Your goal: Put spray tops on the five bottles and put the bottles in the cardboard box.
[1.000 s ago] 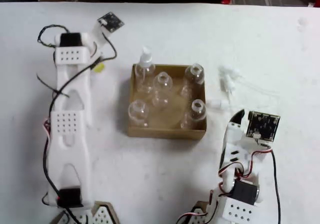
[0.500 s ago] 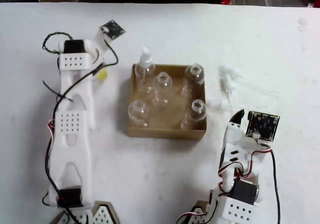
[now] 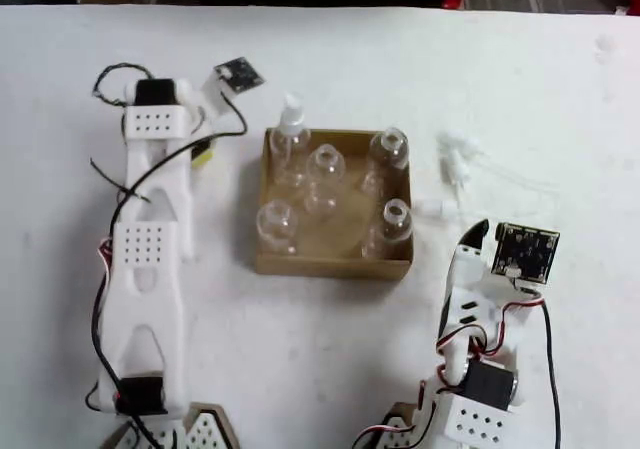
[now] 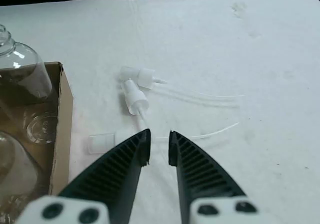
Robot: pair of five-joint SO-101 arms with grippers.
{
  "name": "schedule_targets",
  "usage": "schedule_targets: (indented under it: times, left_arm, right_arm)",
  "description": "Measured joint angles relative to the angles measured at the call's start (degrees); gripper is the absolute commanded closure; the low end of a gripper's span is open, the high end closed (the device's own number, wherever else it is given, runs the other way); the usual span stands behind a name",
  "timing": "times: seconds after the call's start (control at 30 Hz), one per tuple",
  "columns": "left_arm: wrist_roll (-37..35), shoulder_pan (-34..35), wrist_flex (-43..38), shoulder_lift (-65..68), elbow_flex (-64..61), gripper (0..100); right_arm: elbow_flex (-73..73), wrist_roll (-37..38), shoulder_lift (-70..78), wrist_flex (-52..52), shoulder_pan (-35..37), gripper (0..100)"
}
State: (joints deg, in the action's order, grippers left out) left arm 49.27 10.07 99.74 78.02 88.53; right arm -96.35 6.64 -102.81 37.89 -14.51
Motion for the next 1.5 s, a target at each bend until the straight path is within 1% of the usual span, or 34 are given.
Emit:
schedule_targets:
  times: [0.07, 0.13, 0.23, 0.3, 0.4, 0.5, 0.63, 0.77, 0.9, 1.0, 1.13, 1.2, 1.27, 1.33, 1.5]
  left_arm:
    - [-0.6, 0.4, 1.8, 0.1, 2.4, 98]
    - [-3.5, 0.3, 2.1, -0.6, 3.8, 98]
    - [-7.7, 0.3, 2.2, -3.3, 3.3, 98]
    - [-9.2, 0.3, 2.2, -6.8, 0.4, 98]
    - [-10.0, 0.3, 2.2, -14.2, -7.7, 98]
    - [-10.3, 0.3, 2.2, -24.2, -19.9, 98]
    - [-10.4, 0.1, 2.2, -40.4, -38.0, 98]
    - [-10.4, -0.5, 2.2, -56.6, -53.3, 98]
    - [-10.4, -1.7, 2.2, -71.4, -65.0, 98]
    - [-11.1, -2.7, 2.2, -82.0, -71.4, 98]
    - [-19.7, -4.0, 2.1, -95.4, -76.6, 98]
    - [-25.1, -4.7, 1.0, -101.5, -78.5, 98]
    - [-29.1, -4.8, -0.6, -107.0, -80.9, 98]
    - [-31.2, -5.5, -3.2, -111.6, -83.8, 98]
    - [-32.4, -6.6, -9.6, -122.4, -93.9, 98]
  right_arm:
    - [0.0, 0.0, 0.0, 0.0, 0.0, 94.7]
    - [0.0, 0.0, 0.0, 0.0, 0.0, 94.7]
    - [0.0, 0.0, 0.0, 0.0, 0.0, 94.7]
    - [0.0, 0.0, 0.0, 0.0, 0.0, 94.7]
    - [0.0, 0.0, 0.0, 0.0, 0.0, 94.7]
    - [0.0, 0.0, 0.0, 0.0, 0.0, 94.7]
    - [0.0, 0.0, 0.0, 0.0, 0.0, 94.7]
    - [0.0, 0.0, 0.0, 0.0, 0.0, 94.7]
    - [0.0, 0.0, 0.0, 0.0, 0.0, 94.7]
    - [0.0, 0.0, 0.0, 0.0, 0.0, 94.7]
    - [0.0, 0.0, 0.0, 0.0, 0.0, 94.7]
    - [0.0, 0.0, 0.0, 0.0, 0.0, 94.7]
    - [0.0, 0.0, 0.0, 0.0, 0.0, 94.7]
    - [0.0, 0.0, 0.0, 0.0, 0.0, 94.7]
    - [0.0, 0.0, 0.0, 0.0, 0.0, 94.7]
